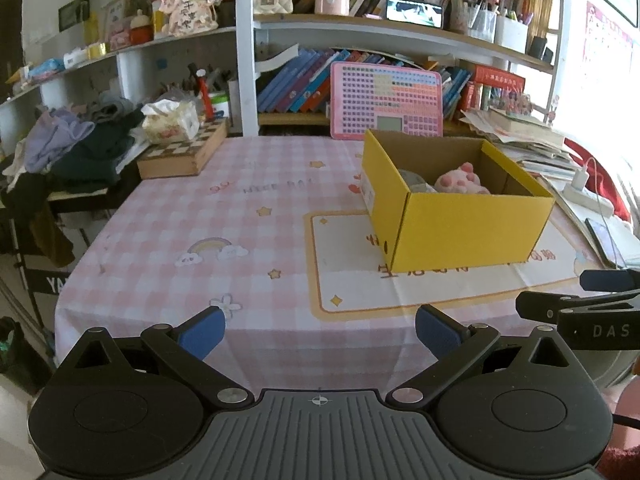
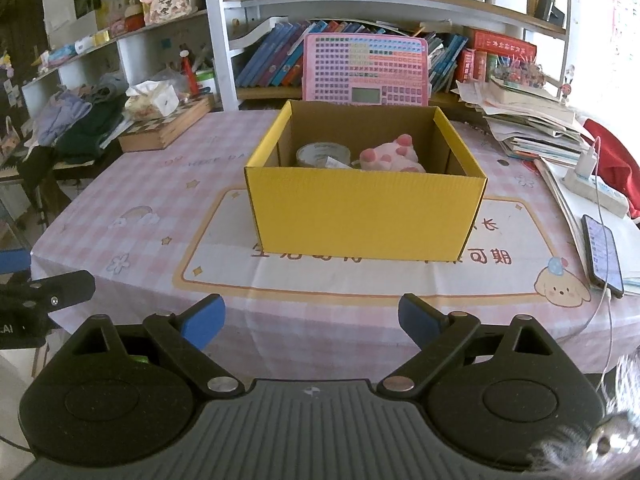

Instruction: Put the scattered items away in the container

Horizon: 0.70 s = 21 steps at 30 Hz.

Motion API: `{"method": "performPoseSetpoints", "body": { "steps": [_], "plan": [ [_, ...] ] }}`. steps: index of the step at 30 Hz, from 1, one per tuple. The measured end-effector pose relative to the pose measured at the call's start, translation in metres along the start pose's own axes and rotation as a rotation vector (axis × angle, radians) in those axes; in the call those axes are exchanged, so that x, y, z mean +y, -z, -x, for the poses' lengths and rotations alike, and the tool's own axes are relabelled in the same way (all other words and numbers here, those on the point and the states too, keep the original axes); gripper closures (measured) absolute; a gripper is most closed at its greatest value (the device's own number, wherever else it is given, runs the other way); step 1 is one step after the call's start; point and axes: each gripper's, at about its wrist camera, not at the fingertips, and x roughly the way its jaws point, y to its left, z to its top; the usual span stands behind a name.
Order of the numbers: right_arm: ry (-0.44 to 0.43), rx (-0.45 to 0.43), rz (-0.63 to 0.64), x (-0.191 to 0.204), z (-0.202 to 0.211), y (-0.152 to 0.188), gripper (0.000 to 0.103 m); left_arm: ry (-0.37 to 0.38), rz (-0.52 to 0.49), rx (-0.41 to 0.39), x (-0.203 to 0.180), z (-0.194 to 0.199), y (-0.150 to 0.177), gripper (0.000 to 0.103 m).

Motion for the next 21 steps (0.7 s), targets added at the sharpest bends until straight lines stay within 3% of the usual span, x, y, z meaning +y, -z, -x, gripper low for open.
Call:
{"method": "performPoseSetpoints", "body": {
  "steps": [21],
  "plan": [
    [-0.001,0.055,0.005,-0.0005,-0.0018,0.0086,0.006,-0.011,-0.015,0.068,-0.0093,-0.0041,0.0104,0.000]
  ]
}}
